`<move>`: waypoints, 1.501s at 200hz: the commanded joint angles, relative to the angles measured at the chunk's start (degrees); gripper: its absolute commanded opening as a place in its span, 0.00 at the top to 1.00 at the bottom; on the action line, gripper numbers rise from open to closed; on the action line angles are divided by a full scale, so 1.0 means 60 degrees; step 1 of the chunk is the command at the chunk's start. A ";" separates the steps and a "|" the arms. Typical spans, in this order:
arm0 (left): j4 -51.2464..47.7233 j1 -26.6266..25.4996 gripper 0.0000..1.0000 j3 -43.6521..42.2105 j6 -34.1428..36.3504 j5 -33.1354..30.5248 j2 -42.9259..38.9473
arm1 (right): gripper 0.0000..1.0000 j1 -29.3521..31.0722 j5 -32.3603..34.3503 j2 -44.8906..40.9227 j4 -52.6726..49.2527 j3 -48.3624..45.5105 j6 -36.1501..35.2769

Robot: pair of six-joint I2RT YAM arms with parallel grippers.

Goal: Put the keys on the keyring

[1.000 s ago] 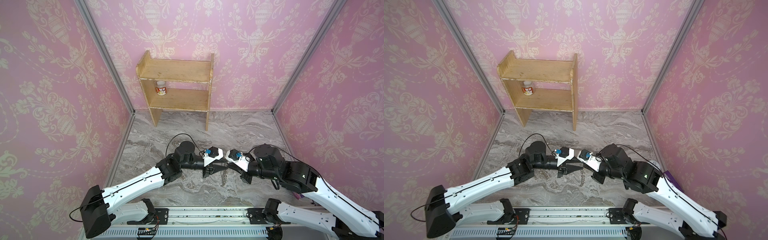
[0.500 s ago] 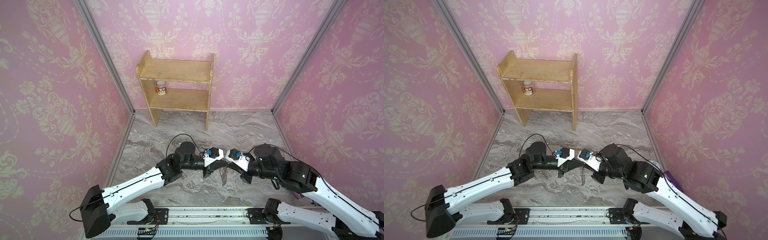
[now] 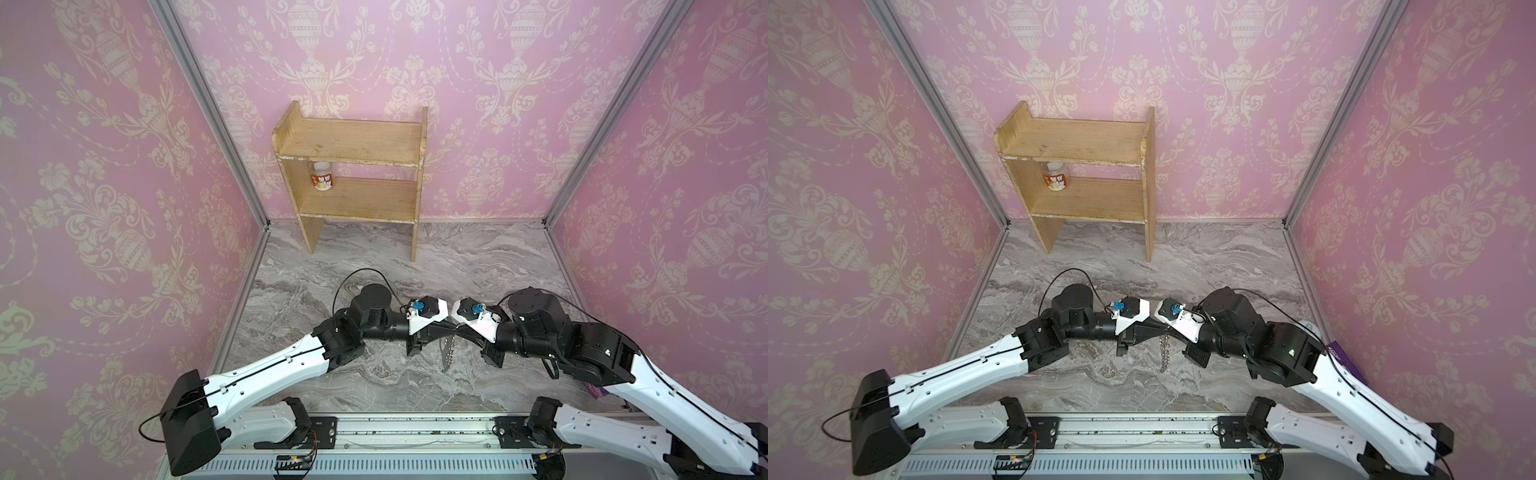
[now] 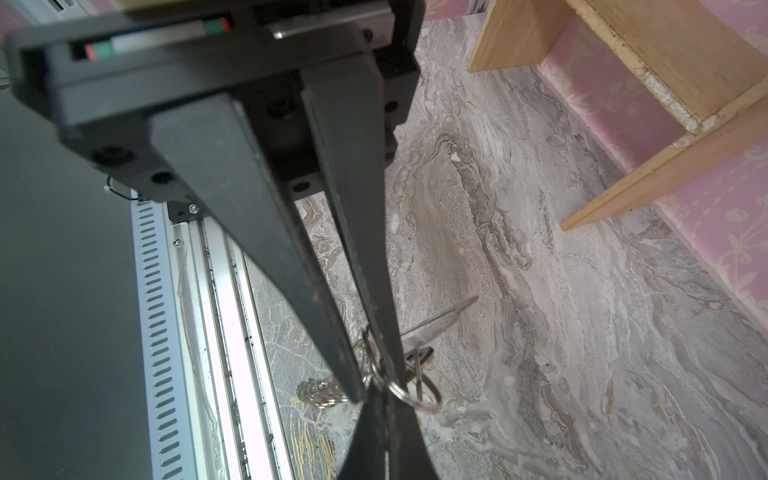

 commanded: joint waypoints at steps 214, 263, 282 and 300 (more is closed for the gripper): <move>0.1535 -0.0046 1.00 -0.0252 -0.0368 -0.0548 -0.0367 | 0.82 -0.0501 0.0007 -0.0624 0.0738 -0.0242 0.0461; 0.1900 -0.0046 1.00 -0.0265 -0.0544 -0.0447 -0.0381 | 0.99 -0.0588 -0.0275 -0.0569 0.0985 -0.0399 0.0533; 0.2057 -0.0057 1.00 -0.0272 -0.0547 -0.0518 -0.0411 | 1.00 -0.0588 -0.0439 -0.0621 0.1061 -0.0523 0.0633; 0.2267 -0.0046 1.00 -0.0239 -0.0590 -0.0520 -0.0386 | 1.00 -0.0598 -0.0626 -0.0672 0.1235 -0.0651 0.0789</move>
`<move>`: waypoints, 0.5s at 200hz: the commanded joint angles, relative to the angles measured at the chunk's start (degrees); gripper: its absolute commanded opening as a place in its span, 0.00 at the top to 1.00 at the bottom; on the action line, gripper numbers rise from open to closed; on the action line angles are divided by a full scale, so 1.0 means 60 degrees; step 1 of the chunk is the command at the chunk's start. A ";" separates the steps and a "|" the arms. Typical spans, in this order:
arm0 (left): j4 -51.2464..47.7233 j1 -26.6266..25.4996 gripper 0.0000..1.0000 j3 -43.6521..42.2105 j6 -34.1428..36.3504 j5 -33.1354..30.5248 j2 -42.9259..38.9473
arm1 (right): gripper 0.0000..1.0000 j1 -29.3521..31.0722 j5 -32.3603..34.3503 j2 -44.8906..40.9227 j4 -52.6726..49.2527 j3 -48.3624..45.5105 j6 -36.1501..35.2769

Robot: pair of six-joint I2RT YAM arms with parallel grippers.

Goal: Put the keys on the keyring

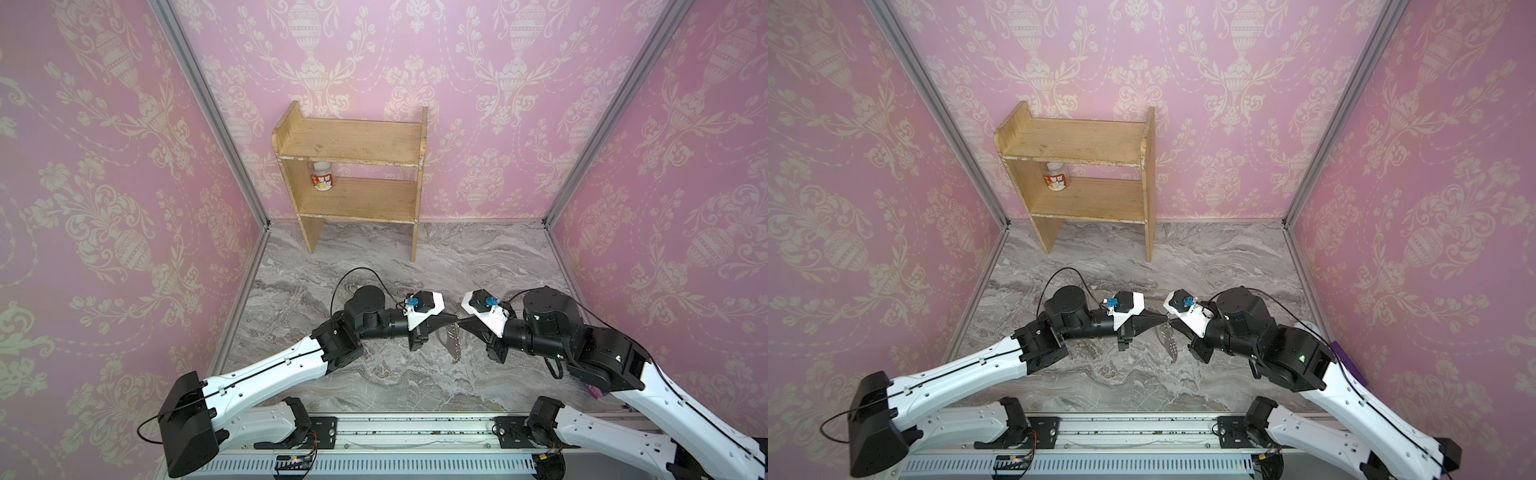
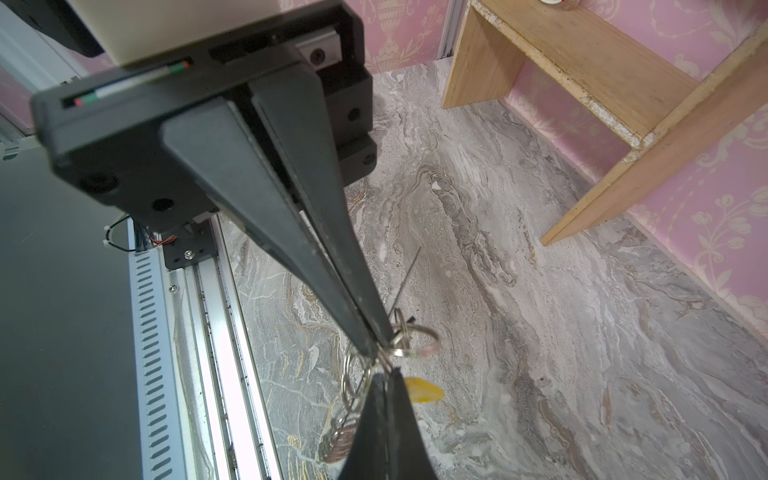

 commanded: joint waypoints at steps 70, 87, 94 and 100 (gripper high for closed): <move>0.2181 -0.0010 1.00 0.0016 -0.0837 0.0521 0.0161 | 1.00 -0.0047 -0.1043 0.0032 0.1399 -0.0733 0.0753; 0.2442 -0.0009 1.00 0.0003 -0.0976 0.0611 0.0288 | 0.97 -0.0043 -0.1077 0.0046 0.1610 -0.0831 0.0828; 0.2580 -0.0009 1.00 -0.0021 -0.1019 0.0624 0.0313 | 0.95 -0.0050 -0.1058 0.0033 0.1655 -0.0867 0.0857; 0.2724 -0.0009 1.00 -0.0041 -0.1082 0.0626 0.0360 | 0.92 -0.0043 -0.1022 -0.0003 0.1734 -0.0911 0.0881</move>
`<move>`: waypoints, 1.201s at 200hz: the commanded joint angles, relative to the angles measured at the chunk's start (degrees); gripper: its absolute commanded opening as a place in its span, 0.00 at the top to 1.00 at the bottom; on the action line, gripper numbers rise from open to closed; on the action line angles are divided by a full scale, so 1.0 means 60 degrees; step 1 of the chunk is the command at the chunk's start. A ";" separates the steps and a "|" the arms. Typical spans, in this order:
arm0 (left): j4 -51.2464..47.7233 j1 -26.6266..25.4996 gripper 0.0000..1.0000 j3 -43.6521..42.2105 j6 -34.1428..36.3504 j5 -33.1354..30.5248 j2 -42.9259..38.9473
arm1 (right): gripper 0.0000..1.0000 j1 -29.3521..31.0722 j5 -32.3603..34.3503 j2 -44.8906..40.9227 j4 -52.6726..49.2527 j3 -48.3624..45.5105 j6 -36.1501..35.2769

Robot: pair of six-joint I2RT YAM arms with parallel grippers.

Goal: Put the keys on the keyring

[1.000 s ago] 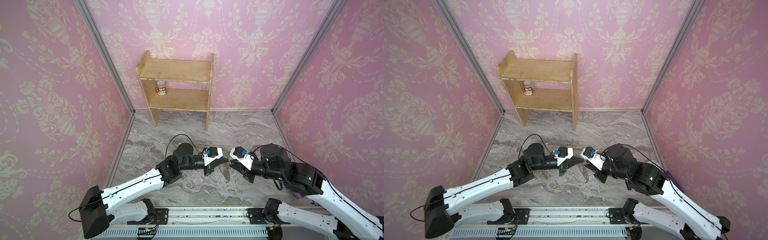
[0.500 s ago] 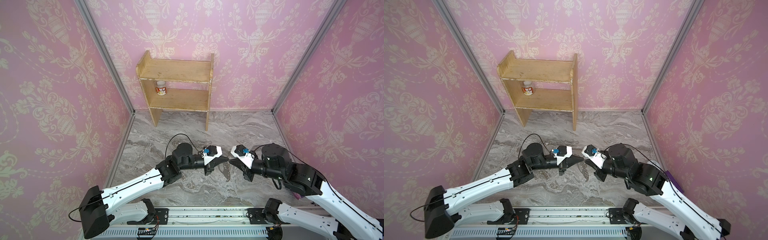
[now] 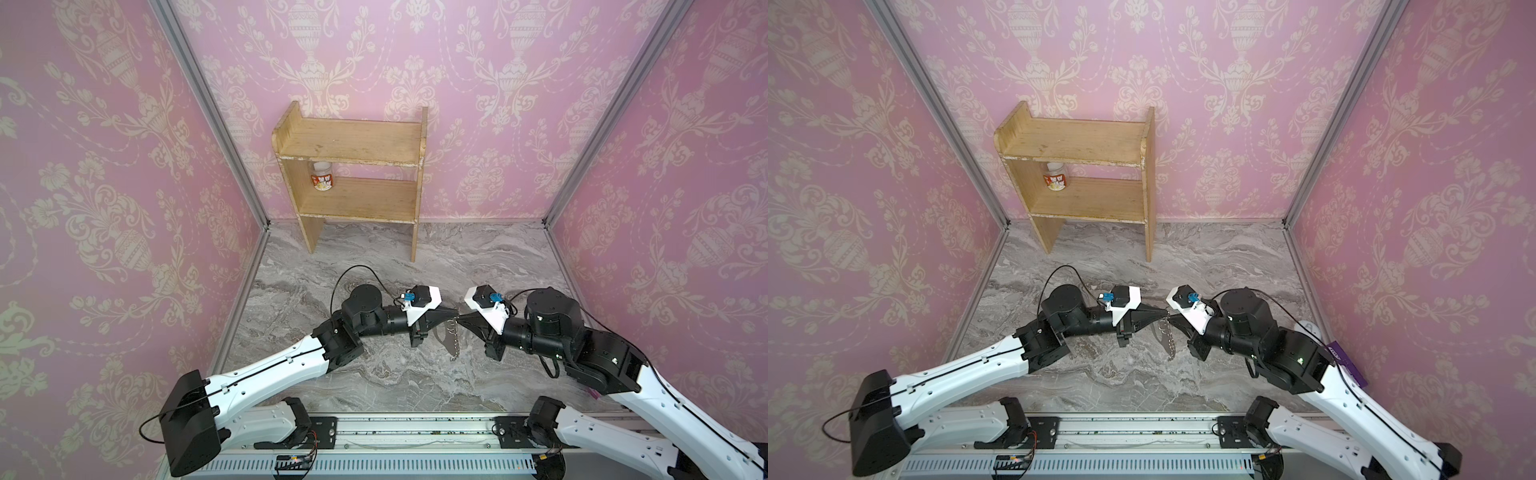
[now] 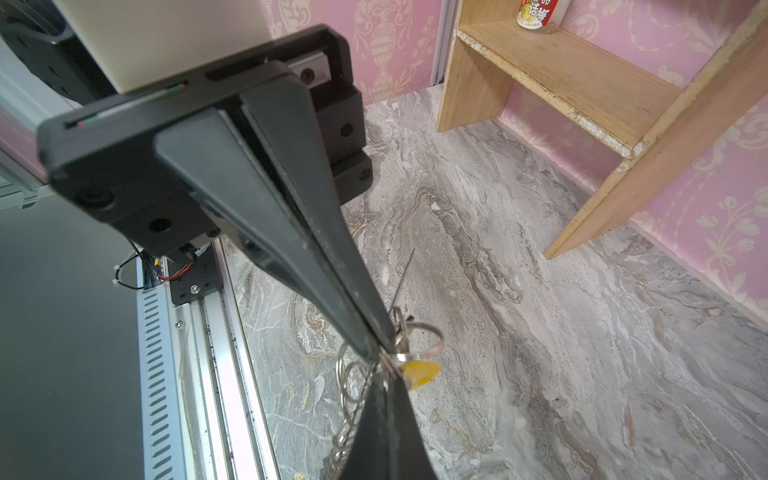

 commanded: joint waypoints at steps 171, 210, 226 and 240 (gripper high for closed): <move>0.2014 0.0010 1.00 -0.0358 -0.0625 0.0681 0.0142 | 0.75 -0.0324 -0.0527 -0.0939 0.0148 -0.0230 -0.0277; 0.2109 0.0010 1.00 -0.0340 -0.0712 0.0798 0.0186 | 0.75 -0.0335 -0.0639 -0.0974 0.0553 -0.0360 -0.0261; 0.2111 0.0010 1.00 -0.0355 -0.0728 0.0824 0.0158 | 0.75 -0.0366 -0.0671 -0.0951 0.0652 -0.0306 -0.0278; 0.2104 0.0010 1.00 -0.0355 -0.0743 0.0864 0.0151 | 0.76 -0.0397 -0.0821 -0.0839 0.0651 -0.0232 -0.0279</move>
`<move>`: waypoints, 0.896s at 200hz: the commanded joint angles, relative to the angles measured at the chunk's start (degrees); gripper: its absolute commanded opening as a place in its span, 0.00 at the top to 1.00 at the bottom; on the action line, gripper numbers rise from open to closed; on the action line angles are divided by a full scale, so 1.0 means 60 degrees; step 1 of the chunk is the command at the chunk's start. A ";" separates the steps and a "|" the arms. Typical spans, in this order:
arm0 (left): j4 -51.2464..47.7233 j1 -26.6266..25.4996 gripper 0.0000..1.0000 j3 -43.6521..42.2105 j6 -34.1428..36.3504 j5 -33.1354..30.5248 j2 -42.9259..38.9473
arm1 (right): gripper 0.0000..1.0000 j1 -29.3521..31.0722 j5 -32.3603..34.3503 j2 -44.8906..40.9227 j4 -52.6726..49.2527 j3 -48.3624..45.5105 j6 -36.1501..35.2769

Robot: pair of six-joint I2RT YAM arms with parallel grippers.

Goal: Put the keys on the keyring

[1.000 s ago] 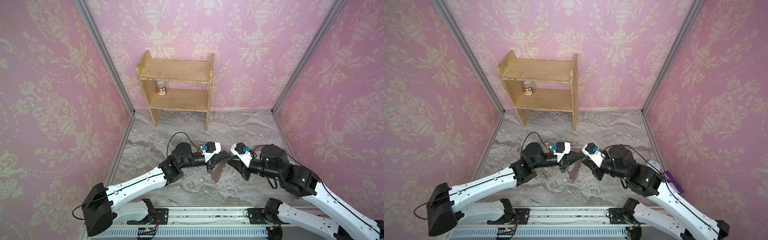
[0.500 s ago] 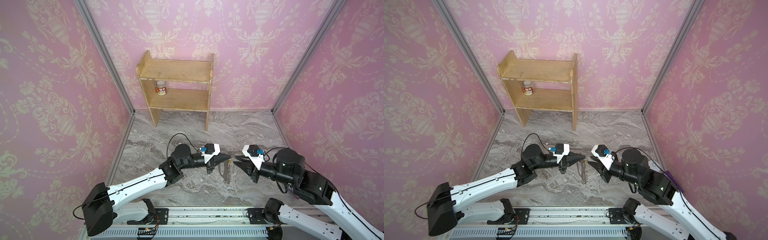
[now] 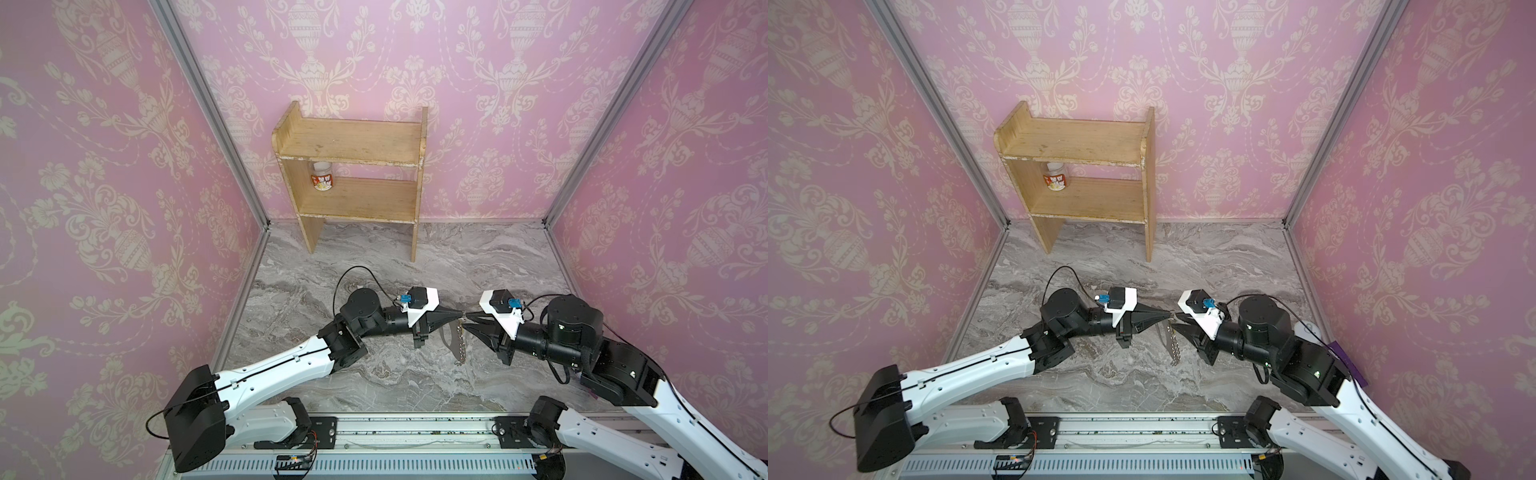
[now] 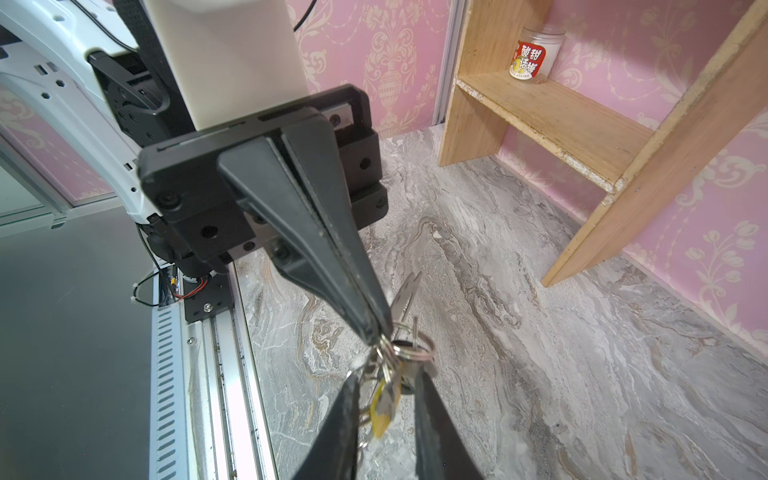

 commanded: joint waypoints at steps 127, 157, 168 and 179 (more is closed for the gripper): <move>0.0114 0.0028 0.98 -0.0089 -0.0335 0.0389 -0.0219 | 1.00 -0.0414 -0.0916 0.0225 0.0295 0.0168 0.0043; -0.0380 0.0028 0.57 -0.0197 -0.0218 -0.0097 -0.0535 | 1.00 -0.0413 -0.0653 0.0370 -0.0395 0.0436 -0.0010; -0.0532 0.0028 0.50 -0.0274 -0.0204 -0.0346 -0.0694 | 1.00 -0.0413 -0.0485 0.0424 -0.0652 0.0526 -0.0005; -0.0741 0.0043 0.49 -0.0295 -0.0153 -0.0497 -0.0857 | 1.00 -0.0405 -0.0426 0.0528 -0.0932 0.0659 -0.0082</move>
